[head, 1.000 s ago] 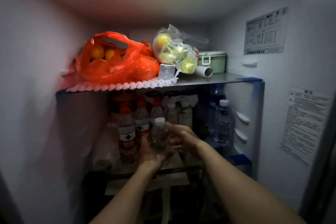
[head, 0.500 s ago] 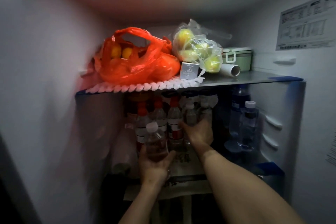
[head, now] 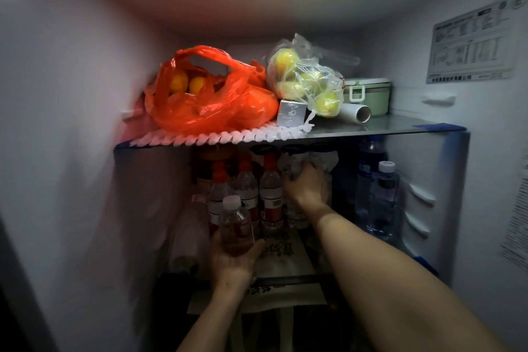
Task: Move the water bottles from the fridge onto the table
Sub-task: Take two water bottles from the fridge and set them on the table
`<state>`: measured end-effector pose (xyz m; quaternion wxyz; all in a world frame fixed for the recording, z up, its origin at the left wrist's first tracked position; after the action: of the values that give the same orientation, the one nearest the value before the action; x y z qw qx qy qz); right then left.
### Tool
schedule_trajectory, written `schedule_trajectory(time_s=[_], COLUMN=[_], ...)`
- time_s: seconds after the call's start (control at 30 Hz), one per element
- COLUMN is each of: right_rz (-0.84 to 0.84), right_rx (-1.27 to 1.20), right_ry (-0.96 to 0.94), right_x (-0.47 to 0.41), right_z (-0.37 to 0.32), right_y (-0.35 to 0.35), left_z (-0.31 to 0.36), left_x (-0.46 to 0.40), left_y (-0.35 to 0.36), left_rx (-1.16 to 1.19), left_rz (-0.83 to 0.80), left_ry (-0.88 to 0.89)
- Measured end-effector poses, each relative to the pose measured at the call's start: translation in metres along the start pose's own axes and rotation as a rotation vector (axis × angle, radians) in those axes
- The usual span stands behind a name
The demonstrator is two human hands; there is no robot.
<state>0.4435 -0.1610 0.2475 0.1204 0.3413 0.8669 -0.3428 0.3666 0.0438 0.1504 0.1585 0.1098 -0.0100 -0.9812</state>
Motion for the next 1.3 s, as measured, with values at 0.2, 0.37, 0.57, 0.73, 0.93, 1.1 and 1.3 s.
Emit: schedule_trajectory(time_s=[0.2,0.37,0.57,0.73,0.93,1.1,1.3], right_rz=[0.079,0.14,0.092,-0.193,-0.098,-0.228,-0.421], right_rx=[-0.134,-0.285,-0.531,-0.556,-0.809,-0.882,-0.913], right_ry=[-0.046,-0.095,-0.094,0.105,0.194,0.076,-0.078], right_x=[0.019,0.035,0.057,0.09,0.133,0.2,0.319], right_z=[0.003,0.012,0.03,0.064,0.055,0.014,-0.007], right_y=[-0.016,-0.034,-0.031,0.002,-0.027,-0.091,-0.167], left_z=[0.006,0.004,0.01,0.006,0.012,0.032,0.059], left_x=[0.003,0.004,0.018,0.035,0.073,0.144,0.252], left_y=[0.007,0.002,0.012,0.011,-0.016,-0.047,-0.103], left_rx=[-0.027,-0.13,-0.179,-0.17,0.089,0.218,0.252], left_rz=[-0.023,-0.082,-0.148,-0.159,-0.125,-0.161,-0.185], left_ry=[0.086,0.095,0.168,0.196,0.048,-0.01,-0.05])
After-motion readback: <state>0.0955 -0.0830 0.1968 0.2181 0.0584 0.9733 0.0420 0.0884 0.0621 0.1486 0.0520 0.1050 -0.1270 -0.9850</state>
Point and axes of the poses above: each hand's wrist, its own x-axis away from the middle knuckle, its own y-axis out of the palm, z = x × y, the point moved 5 cm from there along -x, towards the middle knuckle, and after that the axes turned 3 degrees about z, right-handed, at the moved point
